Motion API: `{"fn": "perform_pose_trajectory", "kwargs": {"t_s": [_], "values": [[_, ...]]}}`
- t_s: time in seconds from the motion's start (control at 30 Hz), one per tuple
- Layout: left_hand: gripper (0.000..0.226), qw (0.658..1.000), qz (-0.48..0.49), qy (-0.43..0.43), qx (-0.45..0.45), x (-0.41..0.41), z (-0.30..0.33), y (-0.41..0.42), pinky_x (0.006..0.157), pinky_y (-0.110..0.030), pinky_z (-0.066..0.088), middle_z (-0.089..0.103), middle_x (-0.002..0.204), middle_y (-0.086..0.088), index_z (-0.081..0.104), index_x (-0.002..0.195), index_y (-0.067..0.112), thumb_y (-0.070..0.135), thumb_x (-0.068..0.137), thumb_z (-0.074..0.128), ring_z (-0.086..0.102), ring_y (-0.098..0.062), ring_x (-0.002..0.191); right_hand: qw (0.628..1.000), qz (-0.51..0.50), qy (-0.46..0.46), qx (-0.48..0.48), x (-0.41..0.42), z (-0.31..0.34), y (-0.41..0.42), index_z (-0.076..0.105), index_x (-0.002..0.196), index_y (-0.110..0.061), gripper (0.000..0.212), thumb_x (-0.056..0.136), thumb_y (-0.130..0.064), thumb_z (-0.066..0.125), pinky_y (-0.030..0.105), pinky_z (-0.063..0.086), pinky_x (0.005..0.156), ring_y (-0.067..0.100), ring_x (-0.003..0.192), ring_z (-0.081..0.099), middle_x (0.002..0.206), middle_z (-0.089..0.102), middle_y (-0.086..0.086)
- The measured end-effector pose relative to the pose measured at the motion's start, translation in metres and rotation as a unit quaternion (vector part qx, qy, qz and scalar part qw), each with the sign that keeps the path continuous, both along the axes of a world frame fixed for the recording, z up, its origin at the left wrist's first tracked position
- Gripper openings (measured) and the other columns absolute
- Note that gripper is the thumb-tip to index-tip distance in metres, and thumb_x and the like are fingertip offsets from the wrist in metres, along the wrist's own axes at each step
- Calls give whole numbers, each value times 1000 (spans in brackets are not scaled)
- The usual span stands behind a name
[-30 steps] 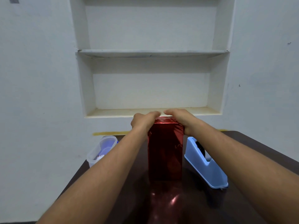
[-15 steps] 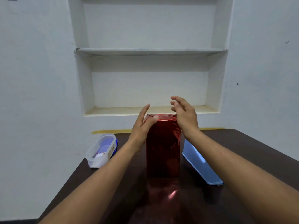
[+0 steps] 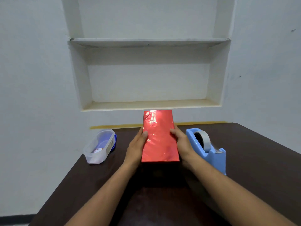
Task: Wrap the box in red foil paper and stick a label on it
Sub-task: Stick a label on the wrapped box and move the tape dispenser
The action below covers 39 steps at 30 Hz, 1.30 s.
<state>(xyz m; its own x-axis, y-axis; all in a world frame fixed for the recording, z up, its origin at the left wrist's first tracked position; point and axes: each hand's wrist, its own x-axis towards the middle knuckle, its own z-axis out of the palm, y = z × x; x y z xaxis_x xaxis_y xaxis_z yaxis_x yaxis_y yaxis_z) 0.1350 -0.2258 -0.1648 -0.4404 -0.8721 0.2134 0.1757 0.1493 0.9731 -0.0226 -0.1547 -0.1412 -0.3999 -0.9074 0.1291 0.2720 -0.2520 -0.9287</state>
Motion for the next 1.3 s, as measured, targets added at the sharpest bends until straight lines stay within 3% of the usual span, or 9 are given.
{"fn": "perform_pose_trajectory", "kwargs": {"t_s": [0.23,0.43,0.63,0.7,0.8,0.9,1.0,1.17,1.3], "values": [[42,989,93,-93,70,6,-19,-9,105,-54,51,81,89,-2,81,84,27,61,78,56,76,-28,95,990,0,-62,125,6,-20,-2,72,102,-8,26,102,-27,56,31,57,66,20,63,73,78,77,7],[28,989,97,-108,20,7,-18,-10,106,-56,48,79,96,2,75,79,41,49,85,49,73,-26,103,993,-7,-53,101,5,-24,-2,58,139,-19,35,104,-19,55,35,58,81,21,94,72,107,73,2],[32,987,118,-101,36,8,-13,-5,88,-40,51,79,85,2,77,73,33,38,94,54,72,-22,89,994,0,49,98,7,-17,8,70,97,-21,14,100,-31,61,34,54,82,16,86,72,87,78,-7],[31,987,121,-102,22,11,-9,-2,78,-38,45,71,73,0,67,67,21,38,89,54,63,-20,76,987,-49,126,92,6,-14,8,71,110,-25,36,83,-50,74,37,49,97,17,108,66,111,72,-9],[26,986,150,-78,-10,15,-4,2,70,-26,46,71,71,12,66,69,24,24,93,58,63,-5,65,962,-154,217,62,13,-3,15,67,132,-23,43,91,-36,70,32,45,107,9,120,60,127,66,-11],[19,980,194,-29,-33,23,12,3,85,-17,49,77,99,15,76,99,28,13,95,64,66,8,88,949,-202,241,-5,34,15,24,75,118,-24,26,93,-23,68,21,47,98,-4,106,64,112,73,-17],[19,974,215,-18,-69,38,33,-5,92,-25,52,78,100,12,78,98,26,13,92,65,69,-1,96,953,-181,239,-42,67,34,13,79,103,-26,19,89,-20,68,16,50,89,-9,94,67,97,76,-19],[23,937,257,-183,-150,94,62,-27,80,-19,50,76,97,13,81,98,23,14,93,60,68,-1,92,989,-75,127,-9,140,44,-39,79,86,-22,19,76,-16,64,34,58,88,10,84,69,84,76,-12],[27,833,230,-463,-197,136,71,-69,85,-25,52,76,108,6,79,101,26,11,92,59,68,-14,102,990,-37,124,54,185,22,-65,77,89,-26,23,85,-10,61,36,57,97,15,101,70,98,76,-7]]}}
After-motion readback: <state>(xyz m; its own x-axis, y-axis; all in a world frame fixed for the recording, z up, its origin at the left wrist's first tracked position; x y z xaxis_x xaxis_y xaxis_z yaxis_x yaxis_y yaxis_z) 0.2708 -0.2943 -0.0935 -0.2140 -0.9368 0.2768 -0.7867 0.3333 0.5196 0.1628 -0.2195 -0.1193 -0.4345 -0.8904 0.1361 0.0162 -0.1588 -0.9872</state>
